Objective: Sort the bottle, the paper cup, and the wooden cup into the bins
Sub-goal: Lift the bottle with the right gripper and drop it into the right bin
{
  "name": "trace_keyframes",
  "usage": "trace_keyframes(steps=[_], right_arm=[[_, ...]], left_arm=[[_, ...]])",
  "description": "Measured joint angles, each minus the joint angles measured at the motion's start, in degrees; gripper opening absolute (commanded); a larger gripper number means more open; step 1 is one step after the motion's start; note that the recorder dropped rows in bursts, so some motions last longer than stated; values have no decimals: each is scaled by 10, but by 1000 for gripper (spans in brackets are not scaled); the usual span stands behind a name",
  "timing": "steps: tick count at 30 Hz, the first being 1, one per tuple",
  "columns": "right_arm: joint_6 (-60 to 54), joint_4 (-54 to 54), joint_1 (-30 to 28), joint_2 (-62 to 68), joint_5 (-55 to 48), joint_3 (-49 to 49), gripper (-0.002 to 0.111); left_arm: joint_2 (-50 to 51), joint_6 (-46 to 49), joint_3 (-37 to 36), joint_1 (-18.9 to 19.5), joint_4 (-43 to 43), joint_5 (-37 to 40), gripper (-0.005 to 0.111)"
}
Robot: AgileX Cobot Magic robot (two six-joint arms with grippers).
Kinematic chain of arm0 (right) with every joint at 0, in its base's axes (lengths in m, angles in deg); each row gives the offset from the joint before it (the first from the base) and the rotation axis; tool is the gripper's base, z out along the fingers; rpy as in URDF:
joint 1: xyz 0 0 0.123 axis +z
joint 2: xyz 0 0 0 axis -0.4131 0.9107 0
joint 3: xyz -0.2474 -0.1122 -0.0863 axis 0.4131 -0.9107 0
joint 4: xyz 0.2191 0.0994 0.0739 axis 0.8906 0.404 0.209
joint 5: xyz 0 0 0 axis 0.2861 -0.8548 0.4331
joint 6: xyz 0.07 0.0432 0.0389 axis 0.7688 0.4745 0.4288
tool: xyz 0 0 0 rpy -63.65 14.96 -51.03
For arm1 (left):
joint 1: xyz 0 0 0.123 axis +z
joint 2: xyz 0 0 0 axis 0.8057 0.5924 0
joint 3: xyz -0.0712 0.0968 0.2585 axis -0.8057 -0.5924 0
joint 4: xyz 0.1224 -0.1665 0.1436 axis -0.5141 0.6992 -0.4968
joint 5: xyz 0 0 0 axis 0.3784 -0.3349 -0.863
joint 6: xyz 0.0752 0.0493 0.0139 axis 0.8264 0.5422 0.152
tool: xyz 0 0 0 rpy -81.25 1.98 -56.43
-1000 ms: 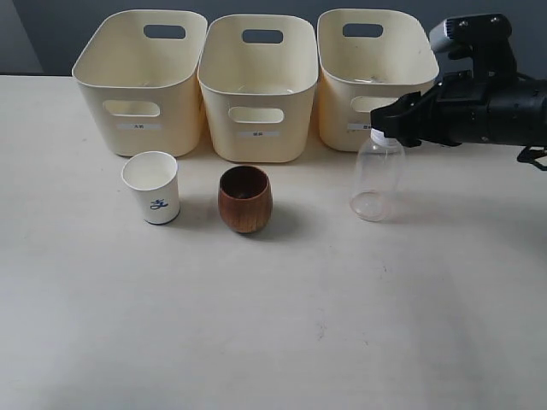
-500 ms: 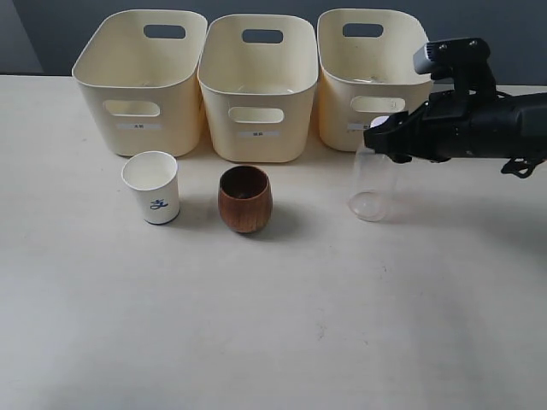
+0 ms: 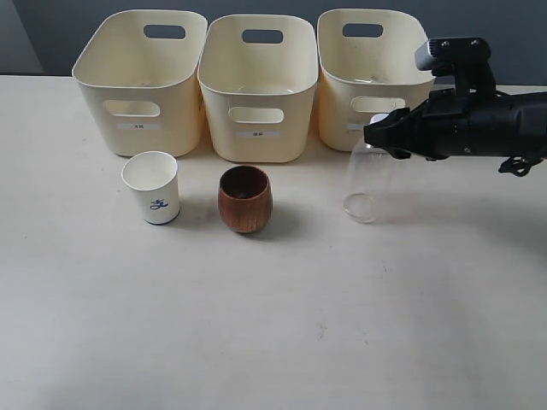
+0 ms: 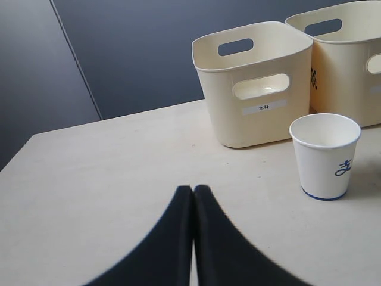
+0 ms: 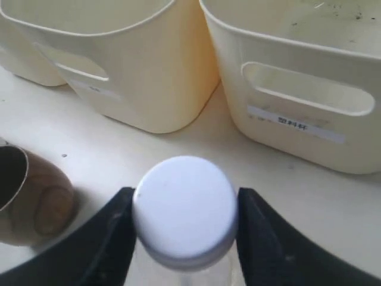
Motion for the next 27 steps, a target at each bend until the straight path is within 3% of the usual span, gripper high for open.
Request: trace_keyframes(steps=[17, 27], right_arm=[[26, -7, 1, -68, -39, 47, 0], [34, -7, 2, -74, 51, 128, 0]], left_arm=[[0, 0, 0, 0, 0, 0, 0], [0, 0, 0, 0, 0, 0, 0]])
